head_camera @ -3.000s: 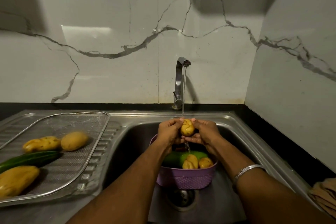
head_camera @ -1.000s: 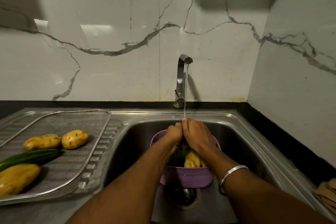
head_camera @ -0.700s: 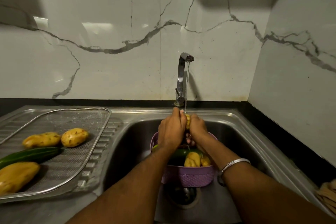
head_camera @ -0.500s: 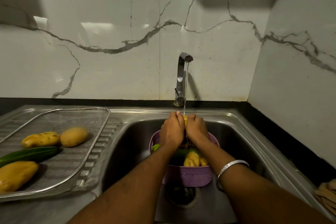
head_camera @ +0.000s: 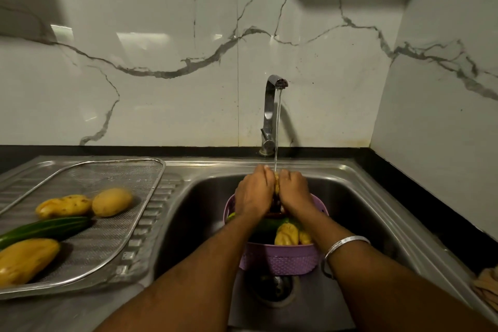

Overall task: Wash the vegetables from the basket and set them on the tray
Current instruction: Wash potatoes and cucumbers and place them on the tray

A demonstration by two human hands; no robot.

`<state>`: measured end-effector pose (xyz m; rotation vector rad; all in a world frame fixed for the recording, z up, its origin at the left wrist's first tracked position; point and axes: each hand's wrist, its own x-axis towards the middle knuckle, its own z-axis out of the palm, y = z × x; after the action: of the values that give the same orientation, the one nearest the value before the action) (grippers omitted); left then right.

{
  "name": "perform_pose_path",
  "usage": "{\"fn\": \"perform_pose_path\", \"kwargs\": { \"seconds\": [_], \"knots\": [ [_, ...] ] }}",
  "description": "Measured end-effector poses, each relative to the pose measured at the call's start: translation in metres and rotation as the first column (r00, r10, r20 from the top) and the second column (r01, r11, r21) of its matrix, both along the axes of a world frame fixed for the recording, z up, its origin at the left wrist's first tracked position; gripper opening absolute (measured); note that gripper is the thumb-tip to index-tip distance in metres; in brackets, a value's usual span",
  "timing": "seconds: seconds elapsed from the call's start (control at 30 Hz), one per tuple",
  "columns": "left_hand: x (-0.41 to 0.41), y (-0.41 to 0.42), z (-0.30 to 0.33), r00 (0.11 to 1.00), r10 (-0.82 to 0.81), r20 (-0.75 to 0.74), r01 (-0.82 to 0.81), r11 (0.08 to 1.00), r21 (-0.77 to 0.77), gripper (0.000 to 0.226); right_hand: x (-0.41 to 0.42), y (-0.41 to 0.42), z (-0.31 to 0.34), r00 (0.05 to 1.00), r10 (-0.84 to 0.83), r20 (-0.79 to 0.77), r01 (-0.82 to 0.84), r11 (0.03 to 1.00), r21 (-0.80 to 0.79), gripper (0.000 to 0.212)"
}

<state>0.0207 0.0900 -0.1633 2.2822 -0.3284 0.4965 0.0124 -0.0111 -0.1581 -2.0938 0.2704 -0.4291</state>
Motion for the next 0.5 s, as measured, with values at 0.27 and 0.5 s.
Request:
{"fn": "perform_pose_path", "kwargs": {
  "seconds": [0.27, 0.5],
  "knots": [
    [0.003, -0.006, -0.008, 0.997, -0.057, 0.055, 0.058, 0.998, -0.014, 0.034, -0.013, -0.009, 0.012, 0.924, 0.145, -0.354, 0.045, 0.879, 0.476, 0.058],
    [0.004, -0.012, 0.004, 0.867, -0.344, -0.360, 0.254, 0.927, -0.275, 0.042, 0.006, -0.020, -0.003, 0.984, -0.104, -0.146, 0.119, 0.988, 0.096, 0.048]
  ]
}}
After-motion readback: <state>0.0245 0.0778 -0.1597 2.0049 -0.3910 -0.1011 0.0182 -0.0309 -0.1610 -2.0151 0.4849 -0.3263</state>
